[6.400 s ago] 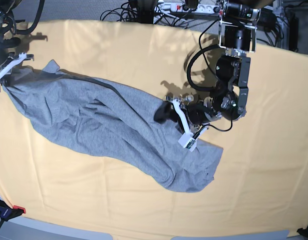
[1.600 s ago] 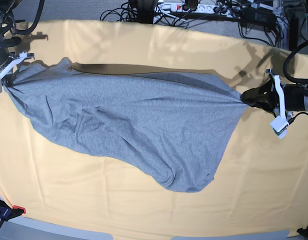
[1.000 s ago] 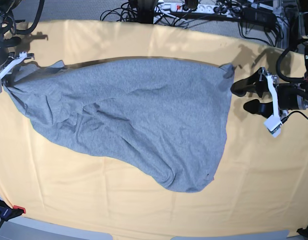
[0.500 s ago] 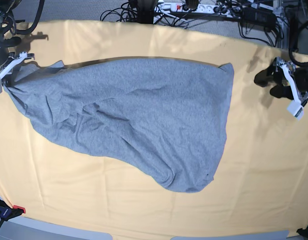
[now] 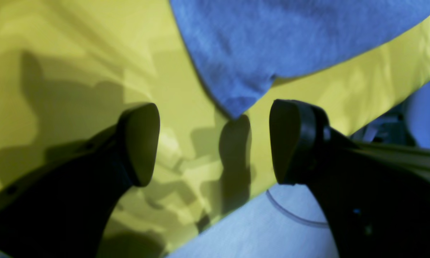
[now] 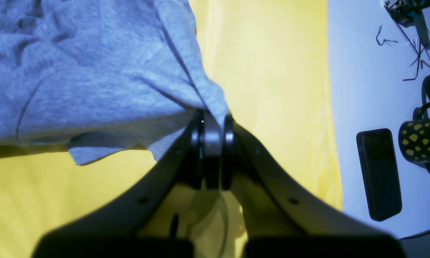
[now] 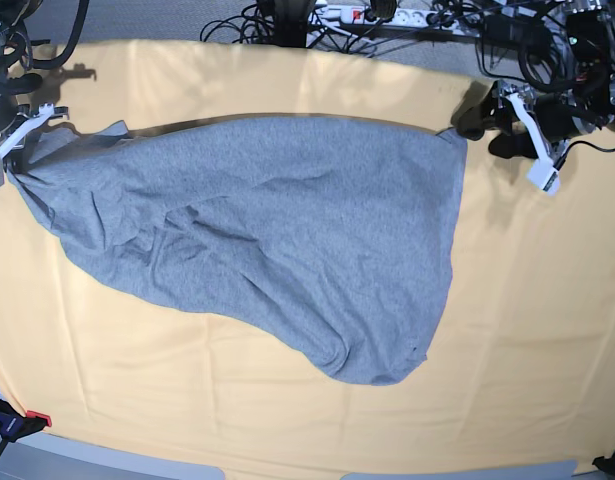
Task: Layout the t-shirt on the table in an organized manner, then fold the t-shirt properly
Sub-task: 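Pull the shirt corner with the left gripper away from the right gripper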
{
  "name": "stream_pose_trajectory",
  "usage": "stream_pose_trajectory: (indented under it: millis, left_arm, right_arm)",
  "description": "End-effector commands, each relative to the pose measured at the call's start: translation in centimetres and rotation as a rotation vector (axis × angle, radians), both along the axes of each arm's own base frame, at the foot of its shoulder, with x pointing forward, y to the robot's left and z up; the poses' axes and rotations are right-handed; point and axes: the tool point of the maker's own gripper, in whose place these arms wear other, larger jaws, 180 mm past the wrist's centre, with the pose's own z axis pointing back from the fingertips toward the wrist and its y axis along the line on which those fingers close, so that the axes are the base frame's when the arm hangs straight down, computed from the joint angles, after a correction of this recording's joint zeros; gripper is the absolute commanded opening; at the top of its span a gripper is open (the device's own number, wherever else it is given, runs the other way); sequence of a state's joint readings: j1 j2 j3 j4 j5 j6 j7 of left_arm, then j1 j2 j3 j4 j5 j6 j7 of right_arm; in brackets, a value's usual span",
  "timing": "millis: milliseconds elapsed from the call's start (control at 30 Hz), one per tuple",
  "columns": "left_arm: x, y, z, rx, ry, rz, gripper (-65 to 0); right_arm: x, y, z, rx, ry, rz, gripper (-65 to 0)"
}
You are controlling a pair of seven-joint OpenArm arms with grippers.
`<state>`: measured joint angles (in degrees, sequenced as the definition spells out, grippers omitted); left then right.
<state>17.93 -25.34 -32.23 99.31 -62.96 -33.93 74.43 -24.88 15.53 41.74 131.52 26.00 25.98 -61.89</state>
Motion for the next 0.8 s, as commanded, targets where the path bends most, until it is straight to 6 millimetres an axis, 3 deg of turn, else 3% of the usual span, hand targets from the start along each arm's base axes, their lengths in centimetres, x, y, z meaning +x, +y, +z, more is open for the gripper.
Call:
stream_pose_trajectory:
  millis: [0,300,367,467,500,600,767]
  left_arm:
    - [0.3,-0.2,0.6,-0.001,-0.027,-0.014,-16.9]
    - [-1.6,-5.8,-1.7,-0.022,0.016,-0.241,-18.6]
    - [-1.6,-6.0,-2.2,0.0,0.011,-0.248,-29.4]
    - [-1.1,-5.6,-2.2,0.02,-0.005,-0.235,-60.4]
    - [-0.8,-5.4,-2.0,0.025,-0.008,-0.228,-65.0]
    - [0.1,-4.8,-0.8,0.024,-0.035,-0.215,-65.0]
    - [1.9,-3.2,4.2,0.026,-0.194,-0.214,-65.0]
  right_arm:
    - [0.5,-0.1,1.1,-0.023,-0.037,0.016,-65.0]
    - [0.5,-0.1,1.1,-0.023,-0.037,0.016,-65.0]
    - [0.5,-0.1,1.1,-0.023,-0.036,0.016,-65.0]
    - [0.5,-0.1,1.1,-0.023,-0.036,0.016,-65.0]
    - [0.5,-0.1,1.1,-0.024,-0.036,0.016,-65.0]
    - [0.5,-0.1,1.1,-0.025,-0.037,0.017,-65.0]
    - [0.6,-0.4,1.5,-0.045,-0.036,0.026,-65.0]
